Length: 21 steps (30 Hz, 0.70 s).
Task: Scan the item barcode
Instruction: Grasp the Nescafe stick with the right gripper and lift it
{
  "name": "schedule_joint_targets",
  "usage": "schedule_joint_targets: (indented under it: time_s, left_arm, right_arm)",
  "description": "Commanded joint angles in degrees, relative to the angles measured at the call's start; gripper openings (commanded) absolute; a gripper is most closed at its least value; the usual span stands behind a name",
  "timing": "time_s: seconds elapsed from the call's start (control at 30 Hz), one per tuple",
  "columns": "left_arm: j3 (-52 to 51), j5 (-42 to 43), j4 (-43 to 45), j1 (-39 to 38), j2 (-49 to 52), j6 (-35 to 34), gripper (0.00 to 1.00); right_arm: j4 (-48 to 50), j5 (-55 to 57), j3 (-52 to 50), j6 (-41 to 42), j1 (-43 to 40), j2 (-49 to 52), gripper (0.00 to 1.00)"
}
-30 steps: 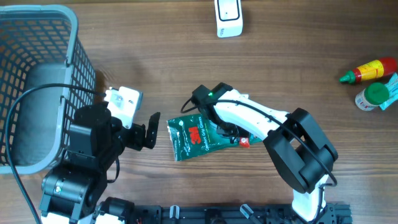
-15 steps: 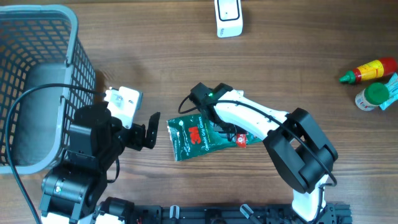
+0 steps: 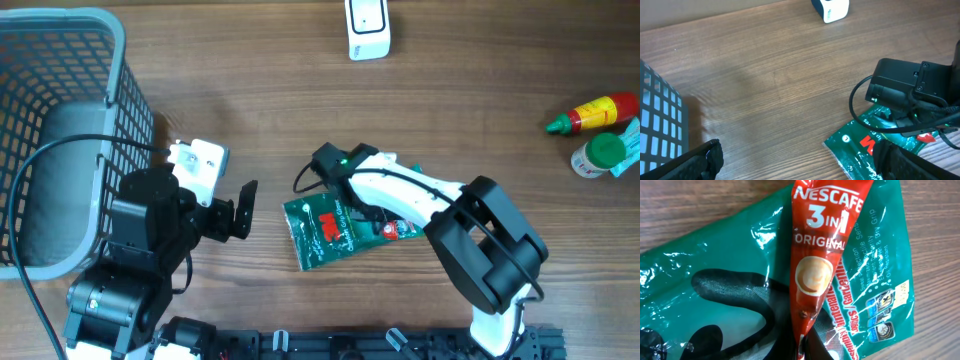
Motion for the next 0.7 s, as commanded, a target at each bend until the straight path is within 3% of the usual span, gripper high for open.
schedule_joint_targets:
  time_s: [0.0, 0.13, 0.33, 0.57, 0.67]
  left_arm:
    - [0.0, 0.5, 0.1, 0.3, -0.1, -0.4, 1.0]
    - [0.0, 0.5, 0.1, 0.3, -0.1, -0.4, 1.0]
    - [0.0, 0.5, 0.1, 0.3, -0.1, -0.4, 1.0]
    - [0.0, 0.5, 0.1, 0.3, -0.1, -0.4, 1.0]
    - [0.0, 0.5, 0.1, 0.3, -0.1, -0.4, 1.0]
  right_arm:
    - [-1.9, -8.5, 4.0, -6.1, -0.5, 1.5, 0.05]
    - [-1.6, -21.1, 9.2, -15.3, -1.6, -2.5, 0.04]
    - [-2.6, -50.1, 9.2, -25.8, -7.4, -7.4, 0.04]
    - [-16.6, -80.6, 9.2, -26.6, -14.4, -7.4, 0.04]
    - [-23.0, -86.9, 9.2, -26.6, -17.3, -7.4, 0.04]
